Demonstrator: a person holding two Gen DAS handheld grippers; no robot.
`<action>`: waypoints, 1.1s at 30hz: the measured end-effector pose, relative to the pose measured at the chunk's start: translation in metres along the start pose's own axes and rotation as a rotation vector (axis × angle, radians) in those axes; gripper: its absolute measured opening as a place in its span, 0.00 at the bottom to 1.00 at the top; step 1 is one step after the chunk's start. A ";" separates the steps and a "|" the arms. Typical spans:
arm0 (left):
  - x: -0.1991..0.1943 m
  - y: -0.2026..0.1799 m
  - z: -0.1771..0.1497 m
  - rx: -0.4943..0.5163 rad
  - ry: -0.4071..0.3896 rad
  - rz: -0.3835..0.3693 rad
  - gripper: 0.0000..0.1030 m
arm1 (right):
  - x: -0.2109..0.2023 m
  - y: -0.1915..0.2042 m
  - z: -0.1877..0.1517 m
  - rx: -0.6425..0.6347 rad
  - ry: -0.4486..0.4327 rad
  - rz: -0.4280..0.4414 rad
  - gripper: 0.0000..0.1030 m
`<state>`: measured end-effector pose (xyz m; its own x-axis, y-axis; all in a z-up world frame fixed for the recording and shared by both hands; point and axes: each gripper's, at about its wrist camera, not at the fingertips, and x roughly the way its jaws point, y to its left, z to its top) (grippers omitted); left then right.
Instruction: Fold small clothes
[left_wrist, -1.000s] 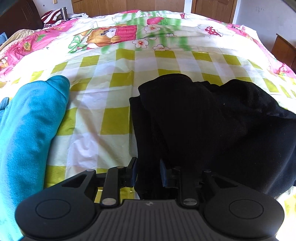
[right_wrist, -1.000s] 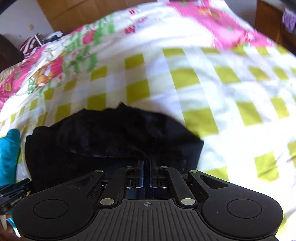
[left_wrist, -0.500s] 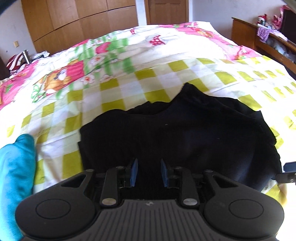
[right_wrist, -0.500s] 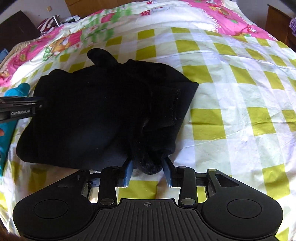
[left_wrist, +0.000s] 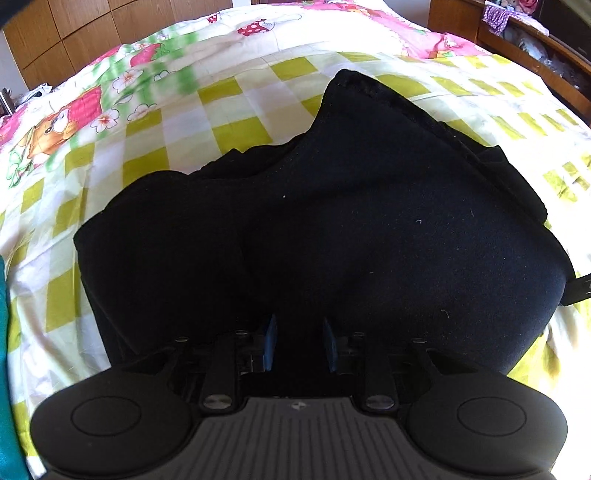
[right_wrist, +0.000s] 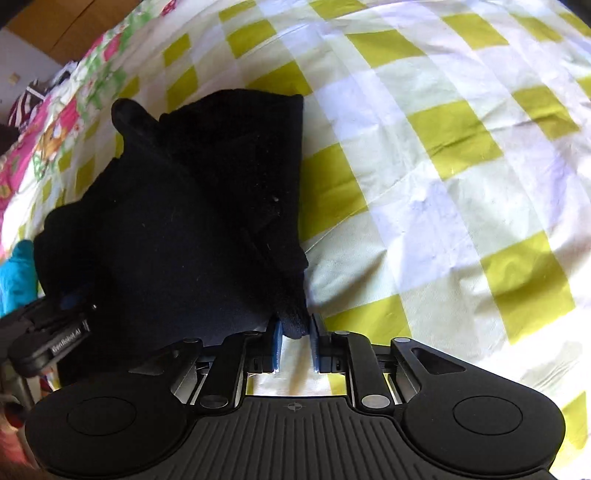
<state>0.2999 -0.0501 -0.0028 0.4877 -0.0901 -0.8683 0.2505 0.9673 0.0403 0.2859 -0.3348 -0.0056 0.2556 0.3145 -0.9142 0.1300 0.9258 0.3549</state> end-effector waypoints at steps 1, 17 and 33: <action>-0.003 0.000 -0.001 0.002 -0.005 0.003 0.41 | -0.005 -0.002 -0.003 0.008 -0.006 -0.003 0.19; -0.054 0.051 -0.033 -0.235 -0.103 0.092 0.44 | 0.042 0.101 0.074 -0.354 -0.284 0.038 0.52; -0.024 0.070 -0.032 -0.341 -0.045 0.128 0.66 | 0.043 0.044 0.058 -0.008 -0.197 0.025 0.06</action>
<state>0.2787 0.0273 0.0051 0.5354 0.0336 -0.8440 -0.1044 0.9942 -0.0266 0.3578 -0.2926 -0.0176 0.4413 0.2908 -0.8490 0.1139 0.9203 0.3744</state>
